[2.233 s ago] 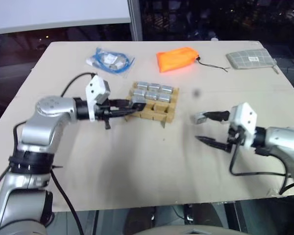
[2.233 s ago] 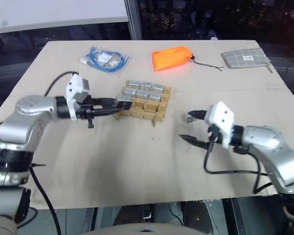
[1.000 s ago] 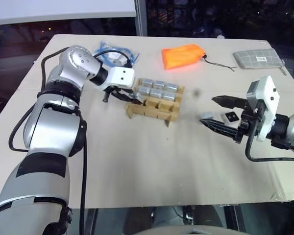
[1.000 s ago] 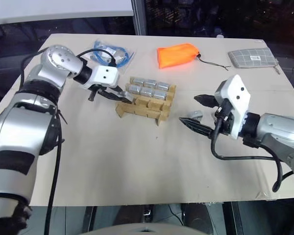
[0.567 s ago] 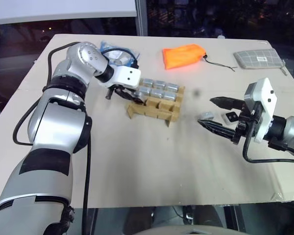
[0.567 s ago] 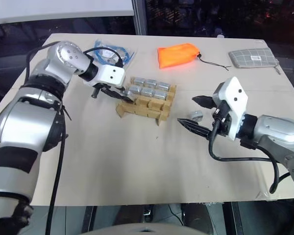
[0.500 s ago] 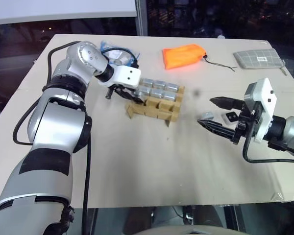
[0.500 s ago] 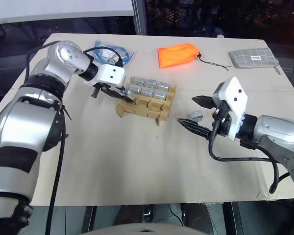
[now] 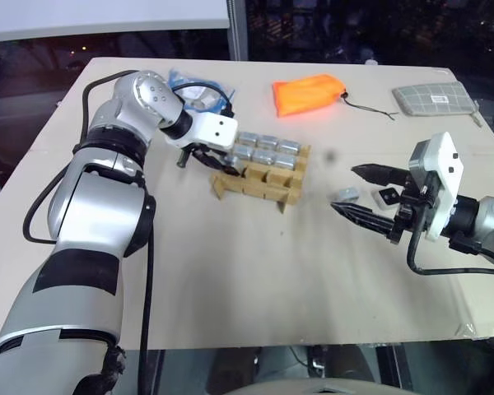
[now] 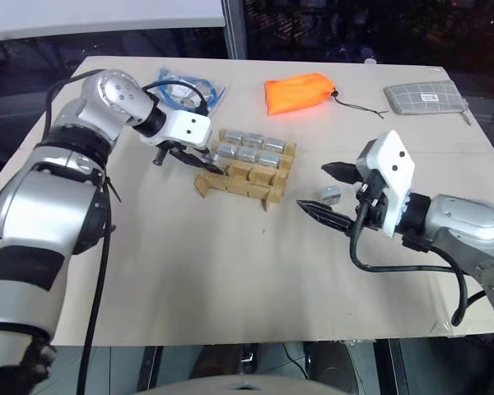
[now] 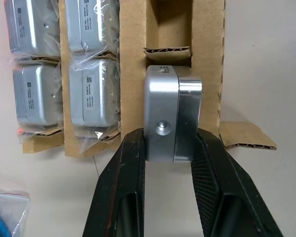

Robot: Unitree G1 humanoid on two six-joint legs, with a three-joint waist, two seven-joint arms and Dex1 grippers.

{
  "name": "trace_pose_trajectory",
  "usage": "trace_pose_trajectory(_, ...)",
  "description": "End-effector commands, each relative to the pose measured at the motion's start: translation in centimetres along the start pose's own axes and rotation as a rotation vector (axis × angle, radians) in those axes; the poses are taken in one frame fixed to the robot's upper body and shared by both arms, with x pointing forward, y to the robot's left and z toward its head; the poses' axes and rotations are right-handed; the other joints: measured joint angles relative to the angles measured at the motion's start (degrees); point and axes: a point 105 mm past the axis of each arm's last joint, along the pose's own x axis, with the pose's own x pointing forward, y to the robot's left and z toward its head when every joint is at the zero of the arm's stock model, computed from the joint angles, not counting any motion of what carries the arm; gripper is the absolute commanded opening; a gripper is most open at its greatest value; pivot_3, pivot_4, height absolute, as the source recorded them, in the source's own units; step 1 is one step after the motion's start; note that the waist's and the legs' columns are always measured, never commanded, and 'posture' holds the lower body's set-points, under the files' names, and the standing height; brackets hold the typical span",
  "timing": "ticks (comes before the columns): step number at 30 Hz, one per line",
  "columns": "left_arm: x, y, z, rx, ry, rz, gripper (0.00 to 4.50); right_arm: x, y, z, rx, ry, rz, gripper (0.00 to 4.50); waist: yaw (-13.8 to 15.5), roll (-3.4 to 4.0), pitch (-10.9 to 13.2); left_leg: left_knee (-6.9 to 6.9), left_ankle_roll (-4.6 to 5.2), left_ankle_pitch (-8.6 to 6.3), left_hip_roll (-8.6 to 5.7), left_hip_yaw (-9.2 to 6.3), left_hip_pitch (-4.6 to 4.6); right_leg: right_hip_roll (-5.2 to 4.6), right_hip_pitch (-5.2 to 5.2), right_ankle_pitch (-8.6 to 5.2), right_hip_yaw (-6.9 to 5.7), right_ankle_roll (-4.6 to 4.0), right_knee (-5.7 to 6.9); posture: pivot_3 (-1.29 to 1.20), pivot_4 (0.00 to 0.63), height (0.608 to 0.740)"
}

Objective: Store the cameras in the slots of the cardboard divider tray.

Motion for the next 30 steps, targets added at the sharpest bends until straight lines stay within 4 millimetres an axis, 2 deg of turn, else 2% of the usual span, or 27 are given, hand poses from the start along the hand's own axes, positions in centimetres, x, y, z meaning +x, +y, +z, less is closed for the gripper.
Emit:
trace_pose_trajectory(1, -0.9, 0.8, 0.7, 0.024, -0.007, 0.030, 1.77, -0.2, 0.3, 0.6, -0.032, -0.020, 0.000, 4.03, 0.0, 0.00, 0.0, 0.02, 0.00, 0.00, 0.00, 0.00, 0.00, 0.00, 0.00, 0.00, 0.00, 0.00, 0.01, 0.00, 0.150, 0.740)
trace_pose_trajectory(2, -0.9, 0.9, 0.8, 0.027, -0.014, 0.039, 2.04, -0.2, 0.3, 0.6, -0.032, -0.019, 0.000, 4.03, 0.0, 0.00, 0.0, 0.03, 0.00, 0.00, 0.00, 0.00, 0.00, 0.00, 0.00, 0.00, 0.00, 0.00, 0.03, 0.00, 0.150, 0.740)
trace_pose_trajectory(4, -1.0, 1.1, 1.1, 0.023, -0.034, 0.052, 3.01, -0.2, 0.4, 0.6, -0.034, -0.018, 0.002, 4.03, 0.0, 0.00, 0.0, 0.07, 0.00, 0.00, 0.00, -0.01, -0.01, 0.00, 0.00, 0.00, 0.00, 0.00, 0.05, 0.00, 0.150, 0.740)
trace_pose_trajectory(5, -1.1, 1.2, 1.3, 0.011, -0.060, 0.064, 3.35, -0.2, 0.3, 0.7, -0.034, -0.018, 0.002, 4.03, 0.0, 0.00, 0.0, 0.10, 0.00, 0.00, 0.00, -0.01, -0.02, 0.00, 0.00, 0.00, 0.00, 0.00, 0.07, 0.00, 0.150, 0.740)
trace_pose_trajectory(11, -2.8, 1.5, 2.0, -0.066, -0.235, 0.122, 3.35, -0.3, 0.1, 0.3, -0.034, -0.006, -0.006, 4.03, 0.0, 0.00, 0.0, 0.23, 0.02, -0.01, 0.01, -0.03, -0.04, 0.00, 0.01, 0.00, 0.00, 0.00, 0.16, 0.00, 0.150, 0.740)
trace_pose_trajectory(16, -5.0, 1.6, 2.5, -0.241, -0.546, 0.203, 3.35, -0.5, -0.4, -0.7, -0.029, 0.024, -0.032, 4.03, -0.1, 0.00, 0.0, 0.25, 0.02, -0.01, 0.03, -0.03, -0.03, 0.01, 0.01, 0.00, 0.00, 0.00, 0.18, 0.00, 0.150, 0.740)
trace_pose_trajectory(18, -5.4, 1.2, 2.2, -0.309, -0.663, 0.228, 3.35, -0.8, -0.9, -1.8, -0.040, 0.060, -0.060, 4.03, -0.1, 0.02, 0.0, 0.26, 0.01, -0.01, 0.03, -0.04, -0.02, 0.00, 0.01, 0.00, 0.01, 0.00, 0.19, 0.00, 0.150, 0.740)
trace_pose_trajectory(21, -5.4, -1.0, 2.2, -0.376, -0.830, 0.195, 3.35, -1.1, -2.0, -3.2, -0.049, 0.086, -0.110, 4.03, -0.5, 0.04, 0.0, 0.26, -0.17, 0.10, 0.05, -0.32, 0.03, -0.01, 0.04, 0.00, 0.10, 0.00, 0.21, 0.00, 0.150, 0.740)
trace_pose_trajectory(25, -6.0, -5.3, 3.1, -0.457, -1.035, 0.104, 3.35, -1.6, -3.2, -5.2, -0.059, 0.121, -0.173, 4.03, -1.0, 0.03, 0.0, 0.33, -0.19, 0.11, 0.09, -0.37, 0.01, -0.01, 0.04, 0.01, 0.11, 0.00, 0.27, 0.00, 0.150, 0.740)
trace_pose_trajectory(28, -6.2, -8.7, 4.2, -0.541, -1.110, 0.057, 3.35, -2.3, -4.0, -6.9, -0.065, 0.149, -0.223, 4.03, -1.2, 0.04, 0.0, 0.33, -0.20, 0.11, 0.22, -0.40, 0.04, -0.02, 0.06, 0.01, 0.11, 0.00, 0.25, 0.00, 0.150, 0.740)
trace_pose_trajectory(30, -6.2, -10.3, 5.1, -0.596, -1.133, 0.056, 3.35, -2.8, -4.6, -8.0, -0.062, 0.161, -0.261, 4.03, -1.0, 0.05, 0.0, 0.39, -0.23, 0.13, 0.19, -0.45, 0.03, -0.03, 0.11, 0.01, 0.01, 0.00, 0.30, 0.00, 0.150, 0.740)
